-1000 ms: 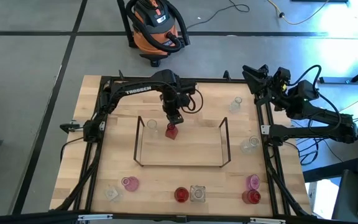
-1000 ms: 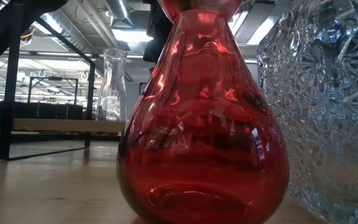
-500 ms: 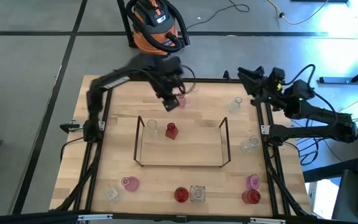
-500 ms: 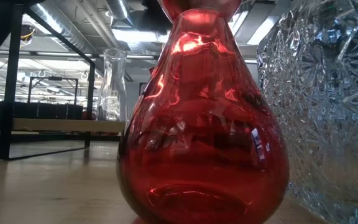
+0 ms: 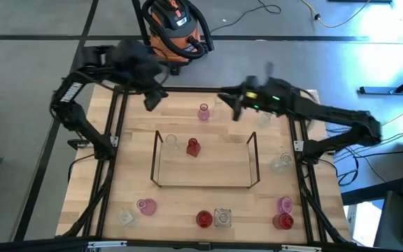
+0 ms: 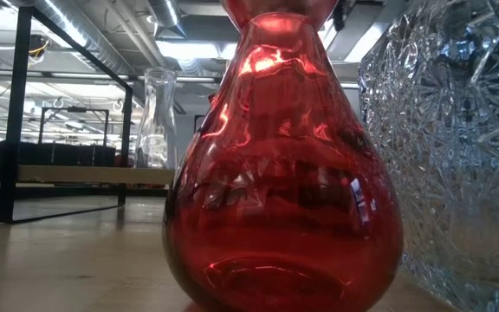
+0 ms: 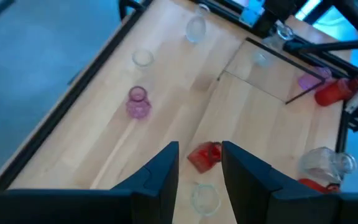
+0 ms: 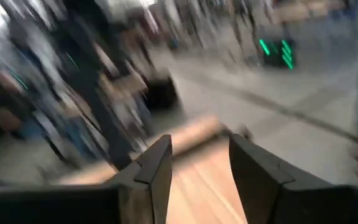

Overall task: Sort vases onto shelf
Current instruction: Put the top center purple flower vase on the shelf

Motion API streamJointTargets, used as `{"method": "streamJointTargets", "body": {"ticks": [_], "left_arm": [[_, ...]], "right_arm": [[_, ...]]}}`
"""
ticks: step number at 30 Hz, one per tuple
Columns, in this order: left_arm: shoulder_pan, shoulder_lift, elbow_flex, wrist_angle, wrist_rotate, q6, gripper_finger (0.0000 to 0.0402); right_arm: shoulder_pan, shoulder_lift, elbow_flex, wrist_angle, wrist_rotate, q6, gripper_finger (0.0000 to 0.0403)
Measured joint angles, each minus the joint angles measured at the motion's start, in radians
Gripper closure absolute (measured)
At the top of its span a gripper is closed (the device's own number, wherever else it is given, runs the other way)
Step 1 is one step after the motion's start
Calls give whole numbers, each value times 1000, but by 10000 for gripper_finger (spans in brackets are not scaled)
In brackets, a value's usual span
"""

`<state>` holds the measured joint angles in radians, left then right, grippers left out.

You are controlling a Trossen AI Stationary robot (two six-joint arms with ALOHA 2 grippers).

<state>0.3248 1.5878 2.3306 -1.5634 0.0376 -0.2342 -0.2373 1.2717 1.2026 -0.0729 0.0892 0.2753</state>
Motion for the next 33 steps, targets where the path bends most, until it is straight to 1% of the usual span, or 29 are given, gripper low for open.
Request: {"method": "streamJointTargets", "body": {"ticks": [3,6,8,11,16,18,20,25,27,30,33], "left_arm": [[-19,-35,-1,5,-14,-19,288],[-45,-62,-1,37,-49,-25,288],[-56,-77,-1,77,-68,-25,288],[-72,-93,-1,119,-69,-25,288],[-90,-100,-1,101,-70,-25,288],[-98,-98,-2,88,-72,-25,288],[-109,-98,-4,80,-72,-25,288],[-133,-97,-58,92,-82,-26,288],[-138,-97,-82,93,-88,-27,288],[-139,-99,-116,93,-89,-34,288],[-139,-98,-152,102,-89,-48,288]], "right_arm": [[-35,169,233,-326,12,-18,256],[-82,335,452,-582,3,-20,256],[-117,436,584,-688,-29,-36,256],[-154,575,760,-788,-77,-83,256],[-193,764,978,-967,-124,-127,256],[-201,817,1021,-1038,-148,-125,256],[-203,856,1032,-1078,-154,-124,256],[-195,915,1032,-1087,-159,-101,256],[-193,927,1033,-1082,-140,-68,257],[-194,941,1033,-1081,-101,-40,273],[-196,939,1016,-1047,-97,-42,299]]}}
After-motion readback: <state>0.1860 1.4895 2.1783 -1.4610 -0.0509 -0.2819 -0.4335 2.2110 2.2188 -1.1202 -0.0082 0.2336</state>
